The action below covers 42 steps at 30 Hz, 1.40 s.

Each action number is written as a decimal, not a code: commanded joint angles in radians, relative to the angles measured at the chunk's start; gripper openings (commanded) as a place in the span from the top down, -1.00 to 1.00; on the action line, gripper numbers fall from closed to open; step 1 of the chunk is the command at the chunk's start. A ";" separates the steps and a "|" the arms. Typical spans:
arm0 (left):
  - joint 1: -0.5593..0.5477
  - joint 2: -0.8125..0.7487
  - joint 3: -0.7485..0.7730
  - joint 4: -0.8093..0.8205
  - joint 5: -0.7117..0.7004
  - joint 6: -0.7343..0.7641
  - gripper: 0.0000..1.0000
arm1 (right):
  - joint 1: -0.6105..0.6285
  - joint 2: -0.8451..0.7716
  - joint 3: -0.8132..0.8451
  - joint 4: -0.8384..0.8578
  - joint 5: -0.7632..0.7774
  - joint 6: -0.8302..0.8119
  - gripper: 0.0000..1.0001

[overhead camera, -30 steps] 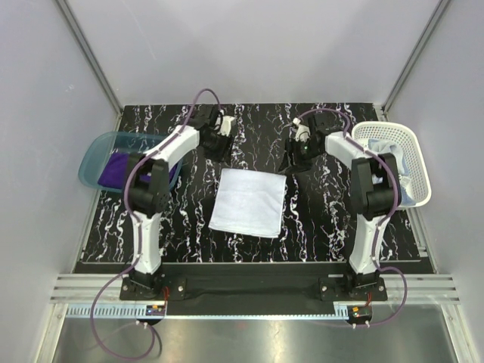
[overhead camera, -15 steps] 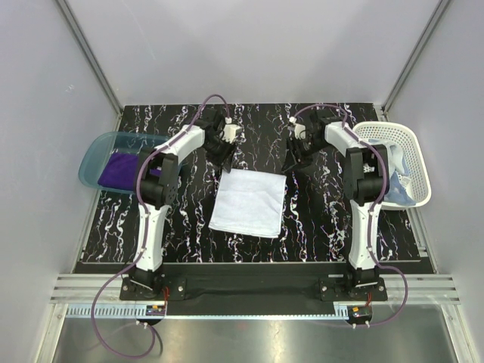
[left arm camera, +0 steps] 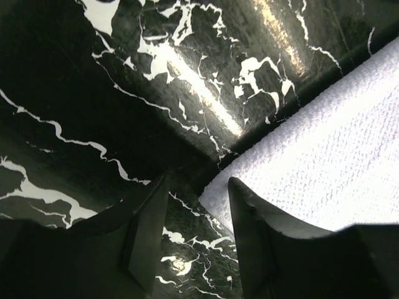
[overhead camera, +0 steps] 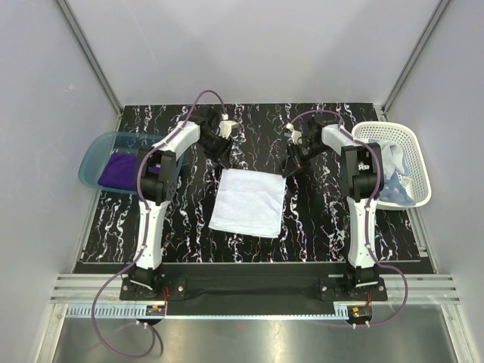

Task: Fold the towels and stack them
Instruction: Fold the towel

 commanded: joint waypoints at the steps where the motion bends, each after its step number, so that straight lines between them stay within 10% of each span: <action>1: 0.008 0.034 0.053 -0.051 0.081 0.047 0.07 | 0.006 0.020 0.047 -0.009 -0.011 -0.041 0.60; 10: 0.008 0.065 0.122 -0.099 0.107 0.043 1.00 | 0.001 0.063 0.150 -0.041 0.015 -0.081 1.00; 42: -0.026 -0.216 0.016 0.033 -0.100 -0.006 1.00 | -0.005 -0.270 -0.118 0.330 0.162 -0.009 1.00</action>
